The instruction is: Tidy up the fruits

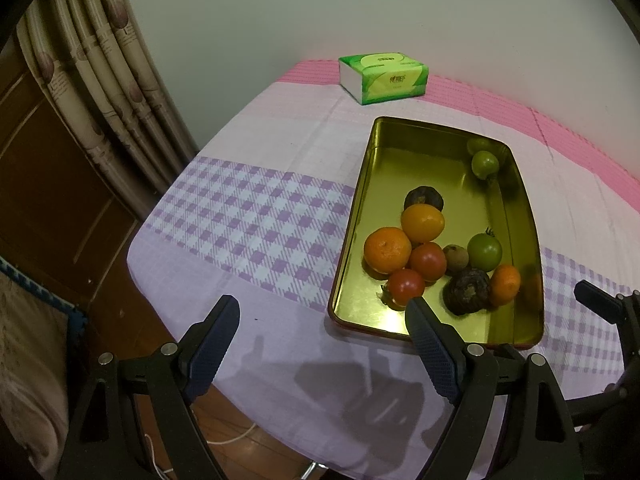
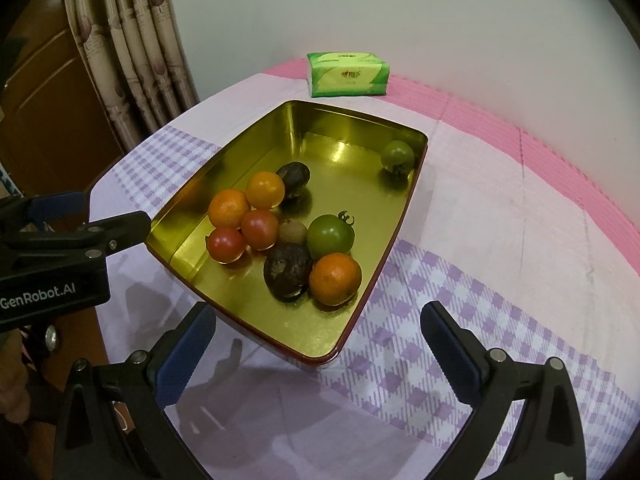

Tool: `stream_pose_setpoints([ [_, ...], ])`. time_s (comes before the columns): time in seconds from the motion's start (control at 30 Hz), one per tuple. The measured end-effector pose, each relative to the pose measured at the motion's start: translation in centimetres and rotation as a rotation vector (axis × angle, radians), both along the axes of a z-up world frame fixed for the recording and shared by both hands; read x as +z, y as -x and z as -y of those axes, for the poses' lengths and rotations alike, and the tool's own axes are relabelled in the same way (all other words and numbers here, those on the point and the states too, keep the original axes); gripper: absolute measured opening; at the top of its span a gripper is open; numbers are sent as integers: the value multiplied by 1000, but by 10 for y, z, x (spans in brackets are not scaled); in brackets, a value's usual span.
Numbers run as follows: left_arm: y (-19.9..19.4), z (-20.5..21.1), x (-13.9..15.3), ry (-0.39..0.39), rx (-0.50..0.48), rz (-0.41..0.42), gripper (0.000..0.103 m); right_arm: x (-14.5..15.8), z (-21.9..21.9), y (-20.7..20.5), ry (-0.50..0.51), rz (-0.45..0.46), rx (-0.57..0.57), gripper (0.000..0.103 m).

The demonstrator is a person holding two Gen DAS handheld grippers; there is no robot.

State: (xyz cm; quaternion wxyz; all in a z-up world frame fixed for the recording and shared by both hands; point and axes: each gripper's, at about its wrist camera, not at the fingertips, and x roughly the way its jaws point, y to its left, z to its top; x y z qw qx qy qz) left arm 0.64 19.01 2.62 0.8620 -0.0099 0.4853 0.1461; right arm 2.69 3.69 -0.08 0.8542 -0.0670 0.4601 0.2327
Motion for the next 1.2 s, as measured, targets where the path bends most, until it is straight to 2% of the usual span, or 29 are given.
stream_pose_setpoints([
  [1.2, -1, 4, -3, -13, -24, -1, 85, -9, -1, -2, 1, -36, 10, 101],
])
